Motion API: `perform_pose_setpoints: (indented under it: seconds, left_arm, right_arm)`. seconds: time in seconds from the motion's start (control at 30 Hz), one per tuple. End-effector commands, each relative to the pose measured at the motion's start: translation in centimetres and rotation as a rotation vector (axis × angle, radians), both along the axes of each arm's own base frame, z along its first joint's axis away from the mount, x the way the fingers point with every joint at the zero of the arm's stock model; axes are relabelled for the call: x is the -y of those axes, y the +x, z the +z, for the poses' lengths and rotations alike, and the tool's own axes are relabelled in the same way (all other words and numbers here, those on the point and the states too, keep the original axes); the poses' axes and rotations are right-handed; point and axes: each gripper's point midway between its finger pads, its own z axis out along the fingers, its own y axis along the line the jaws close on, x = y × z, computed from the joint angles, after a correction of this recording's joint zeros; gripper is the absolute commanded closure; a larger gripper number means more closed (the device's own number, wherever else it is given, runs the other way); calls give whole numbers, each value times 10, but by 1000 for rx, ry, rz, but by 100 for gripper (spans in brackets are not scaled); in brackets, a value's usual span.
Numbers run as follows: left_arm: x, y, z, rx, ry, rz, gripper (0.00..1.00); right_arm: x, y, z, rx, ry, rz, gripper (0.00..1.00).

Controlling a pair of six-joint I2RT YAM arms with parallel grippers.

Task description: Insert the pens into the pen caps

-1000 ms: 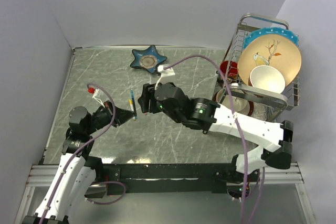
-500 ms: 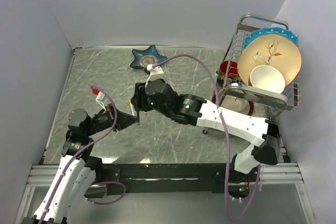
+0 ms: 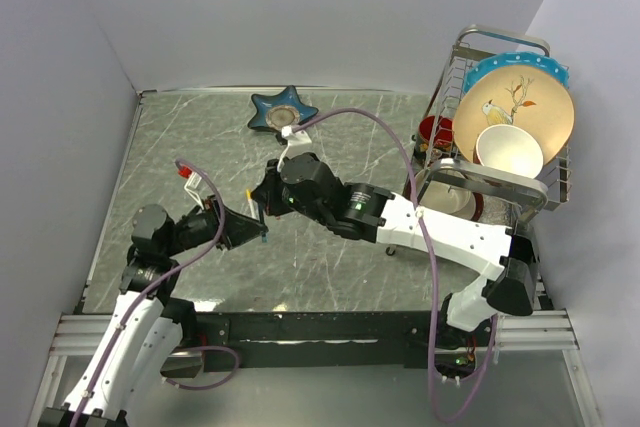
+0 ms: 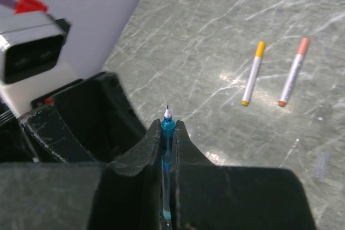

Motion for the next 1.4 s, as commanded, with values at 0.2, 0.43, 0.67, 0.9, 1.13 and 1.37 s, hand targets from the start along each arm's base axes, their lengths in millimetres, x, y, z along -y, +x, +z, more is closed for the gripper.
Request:
perform_pose_setpoints:
  seconds: [0.2, 0.43, 0.67, 0.9, 1.13, 1.37]
  left_arm:
    - [3, -5, 18, 105, -1, -58, 66]
    - [0, -1, 18, 112, 29, -15, 99]
    - [-10, 12, 18, 114, 122, 92, 99]
    - [-13, 6, 26, 165, 127, 106, 99]
    - [-18, -2, 42, 259, 123, 138, 99]
    - [-19, -15, 47, 313, 83, 143, 99]
  right_arm:
    - [-3, -7, 44, 30, 167, 38, 100]
    - [11, -6, 39, 41, 99, 12, 70]
    - [63, -9, 4, 32, -68, -49, 52]
    - [103, 12, -51, -25, -255, -167, 50]
    - [102, 24, -109, -85, -417, -175, 50]
    - [94, 38, -172, -167, -555, -145, 48]
